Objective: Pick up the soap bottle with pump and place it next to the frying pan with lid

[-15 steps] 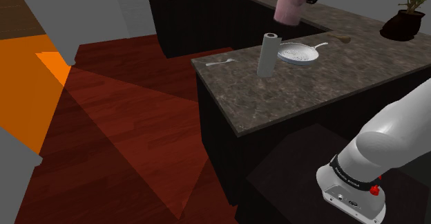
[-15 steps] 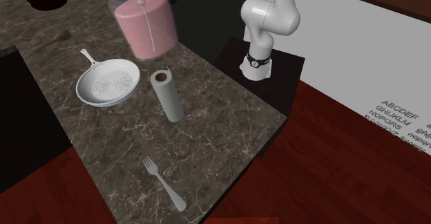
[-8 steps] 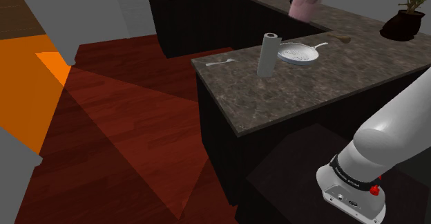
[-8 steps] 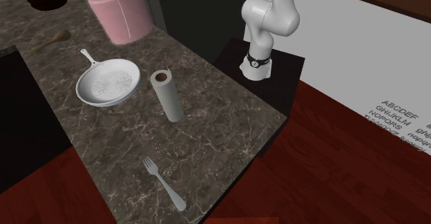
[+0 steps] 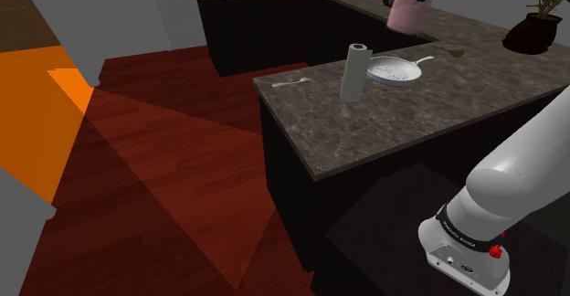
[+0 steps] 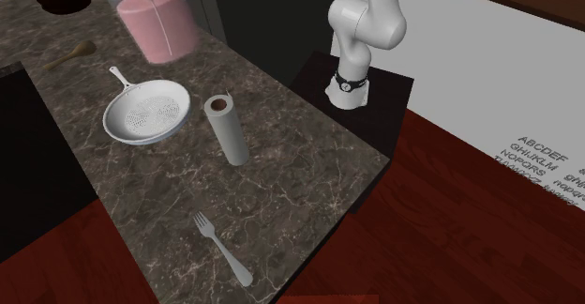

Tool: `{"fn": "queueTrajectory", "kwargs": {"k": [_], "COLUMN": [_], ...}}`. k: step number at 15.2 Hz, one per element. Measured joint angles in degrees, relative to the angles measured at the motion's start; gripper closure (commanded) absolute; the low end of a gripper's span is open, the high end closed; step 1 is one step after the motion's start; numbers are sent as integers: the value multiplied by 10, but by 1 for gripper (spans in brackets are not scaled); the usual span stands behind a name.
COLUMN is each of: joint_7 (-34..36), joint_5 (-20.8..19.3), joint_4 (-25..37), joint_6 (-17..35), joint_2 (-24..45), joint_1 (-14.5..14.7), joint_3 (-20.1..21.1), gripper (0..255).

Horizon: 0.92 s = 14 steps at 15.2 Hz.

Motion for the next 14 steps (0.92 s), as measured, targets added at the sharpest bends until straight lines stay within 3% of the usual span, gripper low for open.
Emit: {"fn": "queueTrajectory", "kwargs": {"k": [14], "joint_7": [9], "joint_5": [-16], "joint_4": [-157], "joint_6": [117], "joint_2": [-43], "joint_1": [2], "joint_3": [6], "gripper": [255]}}
